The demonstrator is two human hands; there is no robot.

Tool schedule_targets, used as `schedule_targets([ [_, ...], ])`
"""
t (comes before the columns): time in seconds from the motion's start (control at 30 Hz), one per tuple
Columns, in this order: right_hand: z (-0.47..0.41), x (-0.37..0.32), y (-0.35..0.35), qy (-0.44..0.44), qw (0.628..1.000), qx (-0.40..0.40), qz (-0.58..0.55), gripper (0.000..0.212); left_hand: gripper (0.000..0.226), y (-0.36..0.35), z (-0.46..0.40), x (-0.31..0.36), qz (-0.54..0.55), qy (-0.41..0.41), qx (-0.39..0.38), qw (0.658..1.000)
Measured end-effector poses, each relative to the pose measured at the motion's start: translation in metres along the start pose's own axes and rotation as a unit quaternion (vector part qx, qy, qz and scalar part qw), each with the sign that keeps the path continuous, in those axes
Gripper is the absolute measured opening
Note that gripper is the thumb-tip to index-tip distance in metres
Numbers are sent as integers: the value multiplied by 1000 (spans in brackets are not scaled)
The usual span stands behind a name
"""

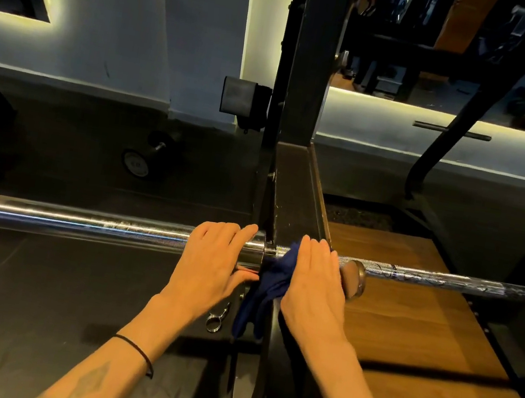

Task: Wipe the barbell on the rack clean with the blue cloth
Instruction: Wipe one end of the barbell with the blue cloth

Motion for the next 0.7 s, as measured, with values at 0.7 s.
schedule_targets([
  [0.7, 0, -32, 11, 47, 994, 16, -98, 94, 69, -4, 12, 9, 95, 29, 95, 991],
])
Point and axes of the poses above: each hand's wrist, its own z-axis away from the middle knuckle, its own y-axis out of the back of the hand, x = y × z, the point moved 4 cm from there along -z, towards the middle knuckle, and after that the axes turned 5 degrees about z, right-handed, at the moved point
